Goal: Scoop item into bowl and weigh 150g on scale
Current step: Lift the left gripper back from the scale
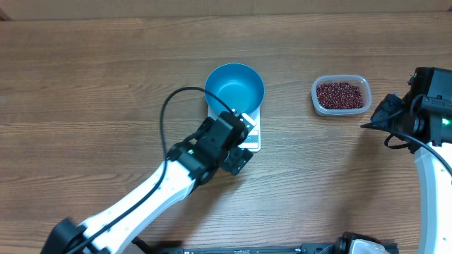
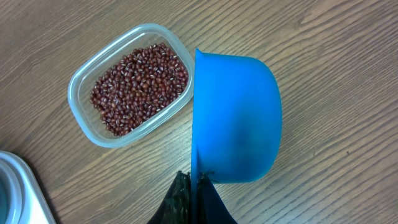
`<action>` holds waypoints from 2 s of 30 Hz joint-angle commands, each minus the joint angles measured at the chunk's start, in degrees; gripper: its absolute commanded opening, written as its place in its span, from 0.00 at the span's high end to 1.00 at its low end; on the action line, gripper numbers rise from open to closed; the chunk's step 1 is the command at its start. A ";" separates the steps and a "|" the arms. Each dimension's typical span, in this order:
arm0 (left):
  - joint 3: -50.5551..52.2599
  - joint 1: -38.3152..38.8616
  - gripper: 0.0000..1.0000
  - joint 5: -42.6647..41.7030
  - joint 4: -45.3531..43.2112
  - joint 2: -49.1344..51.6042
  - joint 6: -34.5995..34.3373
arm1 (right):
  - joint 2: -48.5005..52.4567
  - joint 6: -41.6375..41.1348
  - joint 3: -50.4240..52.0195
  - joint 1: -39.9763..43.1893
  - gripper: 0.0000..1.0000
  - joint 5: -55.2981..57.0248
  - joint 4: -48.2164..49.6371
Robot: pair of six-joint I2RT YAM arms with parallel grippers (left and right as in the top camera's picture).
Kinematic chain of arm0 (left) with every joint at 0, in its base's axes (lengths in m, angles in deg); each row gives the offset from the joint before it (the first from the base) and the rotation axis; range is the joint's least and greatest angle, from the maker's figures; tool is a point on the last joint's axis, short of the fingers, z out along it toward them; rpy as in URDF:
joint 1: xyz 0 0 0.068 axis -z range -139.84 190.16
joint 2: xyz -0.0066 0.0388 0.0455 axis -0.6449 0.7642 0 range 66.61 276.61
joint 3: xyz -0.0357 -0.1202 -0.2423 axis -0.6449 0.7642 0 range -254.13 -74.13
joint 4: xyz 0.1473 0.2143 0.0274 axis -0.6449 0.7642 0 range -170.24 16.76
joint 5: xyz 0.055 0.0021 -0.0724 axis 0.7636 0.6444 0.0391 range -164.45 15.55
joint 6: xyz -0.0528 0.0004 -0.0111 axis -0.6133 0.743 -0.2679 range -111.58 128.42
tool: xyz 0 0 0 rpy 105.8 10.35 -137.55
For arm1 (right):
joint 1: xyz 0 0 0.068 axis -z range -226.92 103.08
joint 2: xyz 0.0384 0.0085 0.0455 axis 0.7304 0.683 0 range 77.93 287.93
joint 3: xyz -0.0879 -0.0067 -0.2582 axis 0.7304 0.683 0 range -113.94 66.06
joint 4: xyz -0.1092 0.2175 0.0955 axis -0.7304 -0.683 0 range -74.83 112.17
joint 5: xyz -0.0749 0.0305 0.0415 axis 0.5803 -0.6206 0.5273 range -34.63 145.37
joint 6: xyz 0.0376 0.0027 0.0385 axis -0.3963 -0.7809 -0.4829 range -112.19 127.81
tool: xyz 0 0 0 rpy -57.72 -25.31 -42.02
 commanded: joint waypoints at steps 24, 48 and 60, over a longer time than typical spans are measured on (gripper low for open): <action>16.81 0.04 0.00 -2.25 -7.85 -20.24 -1.57 | -0.35 0.44 -1.57 0.22 0.96 0.31 0.07; 21.64 -0.79 0.01 3.56 -17.88 -22.43 -0.72 | -0.35 0.42 -1.57 0.22 0.96 0.28 0.09; 21.64 -0.79 0.00 3.10 -17.40 -22.43 -0.81 | -0.35 0.42 -1.57 0.22 0.96 0.28 0.13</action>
